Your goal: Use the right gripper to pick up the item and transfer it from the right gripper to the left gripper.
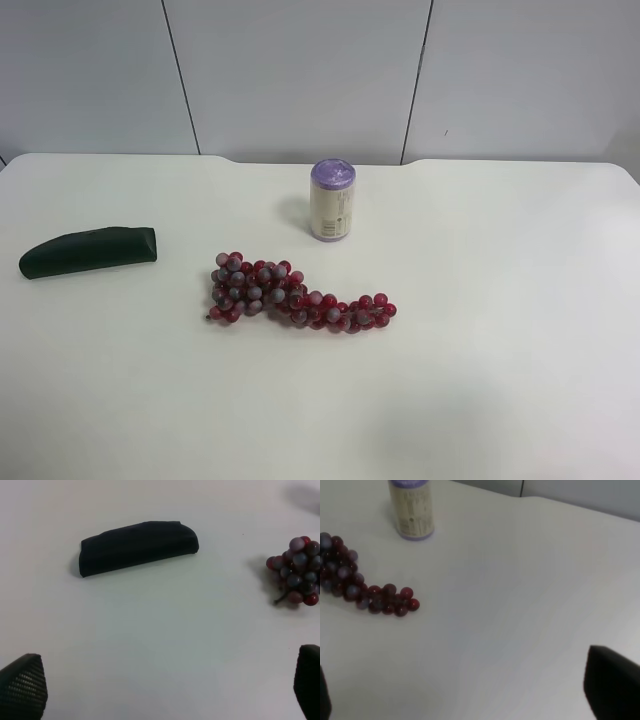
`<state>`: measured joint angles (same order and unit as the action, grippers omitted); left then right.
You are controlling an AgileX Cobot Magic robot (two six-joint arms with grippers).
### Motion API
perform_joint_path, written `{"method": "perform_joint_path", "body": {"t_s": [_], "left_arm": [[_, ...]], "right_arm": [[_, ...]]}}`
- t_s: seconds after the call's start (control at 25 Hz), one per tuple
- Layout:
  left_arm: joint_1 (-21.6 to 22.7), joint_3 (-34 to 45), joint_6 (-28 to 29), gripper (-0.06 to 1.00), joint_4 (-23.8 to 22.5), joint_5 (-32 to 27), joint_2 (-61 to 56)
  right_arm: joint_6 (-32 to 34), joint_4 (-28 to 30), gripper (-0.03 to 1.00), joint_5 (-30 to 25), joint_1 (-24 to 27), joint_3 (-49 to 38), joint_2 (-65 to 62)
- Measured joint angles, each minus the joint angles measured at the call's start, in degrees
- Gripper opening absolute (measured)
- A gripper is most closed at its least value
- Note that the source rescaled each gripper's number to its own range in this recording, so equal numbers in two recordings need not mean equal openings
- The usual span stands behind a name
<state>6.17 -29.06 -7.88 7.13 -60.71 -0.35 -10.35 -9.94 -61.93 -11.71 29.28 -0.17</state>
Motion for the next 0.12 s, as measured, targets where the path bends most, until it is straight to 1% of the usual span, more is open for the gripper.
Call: {"method": "perform_joint_path", "body": {"t_s": [0.12], "left_arm": [[0.0,0.0,0.0,1.0,0.0,0.0,0.0]], "right_arm": [[0.0,0.0,1.0,0.0,0.0,0.0,0.0]]}}
